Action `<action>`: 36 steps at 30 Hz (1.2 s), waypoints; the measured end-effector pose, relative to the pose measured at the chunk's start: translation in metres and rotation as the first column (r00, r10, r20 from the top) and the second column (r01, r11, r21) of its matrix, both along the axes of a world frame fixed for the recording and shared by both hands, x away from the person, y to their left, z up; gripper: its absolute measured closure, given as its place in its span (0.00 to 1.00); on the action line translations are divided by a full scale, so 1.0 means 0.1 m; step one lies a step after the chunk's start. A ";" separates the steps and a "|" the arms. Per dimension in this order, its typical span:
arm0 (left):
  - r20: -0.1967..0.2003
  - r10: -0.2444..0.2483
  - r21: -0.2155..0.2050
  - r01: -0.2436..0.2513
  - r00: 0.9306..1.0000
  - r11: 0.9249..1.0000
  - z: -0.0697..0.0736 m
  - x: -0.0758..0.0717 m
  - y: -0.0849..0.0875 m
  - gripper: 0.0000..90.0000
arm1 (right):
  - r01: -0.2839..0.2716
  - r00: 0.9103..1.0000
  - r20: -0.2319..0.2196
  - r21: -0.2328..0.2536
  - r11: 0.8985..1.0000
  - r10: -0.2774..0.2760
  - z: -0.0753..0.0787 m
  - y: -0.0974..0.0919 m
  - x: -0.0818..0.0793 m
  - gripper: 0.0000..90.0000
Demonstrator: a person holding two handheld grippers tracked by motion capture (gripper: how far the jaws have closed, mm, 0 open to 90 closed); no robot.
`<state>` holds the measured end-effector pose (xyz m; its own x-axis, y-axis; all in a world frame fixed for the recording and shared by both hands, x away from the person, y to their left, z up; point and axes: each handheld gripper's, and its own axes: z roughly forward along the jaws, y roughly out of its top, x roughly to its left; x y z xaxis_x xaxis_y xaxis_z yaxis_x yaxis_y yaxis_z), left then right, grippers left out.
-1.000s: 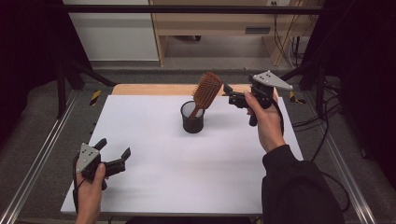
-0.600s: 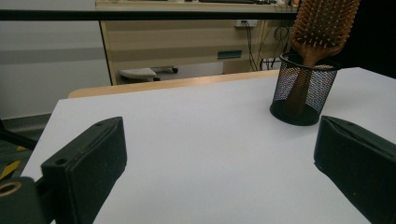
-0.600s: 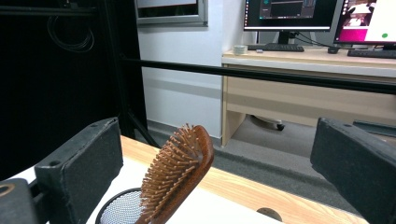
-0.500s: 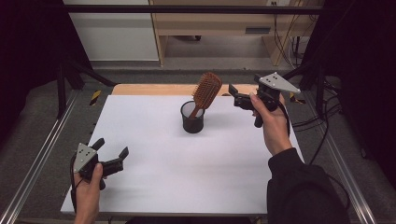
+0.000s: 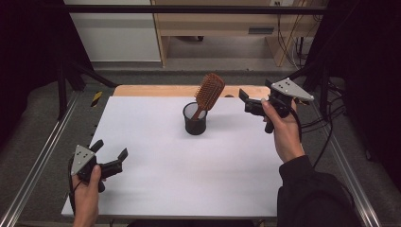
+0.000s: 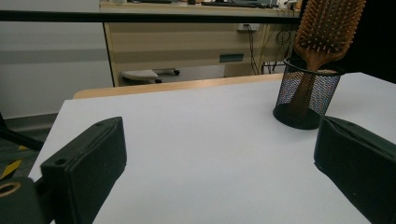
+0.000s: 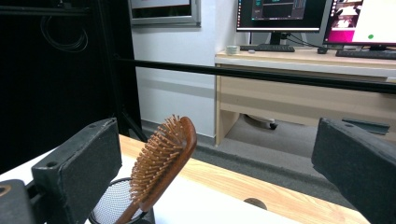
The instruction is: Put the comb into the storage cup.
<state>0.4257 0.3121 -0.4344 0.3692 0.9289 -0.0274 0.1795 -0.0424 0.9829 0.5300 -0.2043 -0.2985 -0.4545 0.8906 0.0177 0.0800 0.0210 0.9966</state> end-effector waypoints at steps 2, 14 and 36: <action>0.000 0.000 0.000 0.000 1.000 1.000 0.00 0.00 0.00 0.03 | 0.001 1.000 0.001 0.003 1.000 -0.001 -0.01 -0.02 -0.02 0.02; 0.004 -0.004 -0.005 0.004 1.000 1.000 0.00 -0.01 0.02 0.03 | 0.001 1.000 0.011 -0.005 1.000 -0.001 -0.07 -0.13 -0.17 0.02; 0.016 0.002 -0.012 -0.002 1.000 1.000 0.02 -0.04 0.05 0.03 | 0.060 0.998 0.020 0.019 0.998 -0.061 -0.33 -0.51 -0.44 0.03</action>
<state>0.4221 0.3170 -0.4323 0.3676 0.9294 -0.0332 0.1642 -0.0297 0.9860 0.4864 -0.2554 -0.3316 -0.4003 0.9160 0.0250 0.0597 -0.0011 0.9982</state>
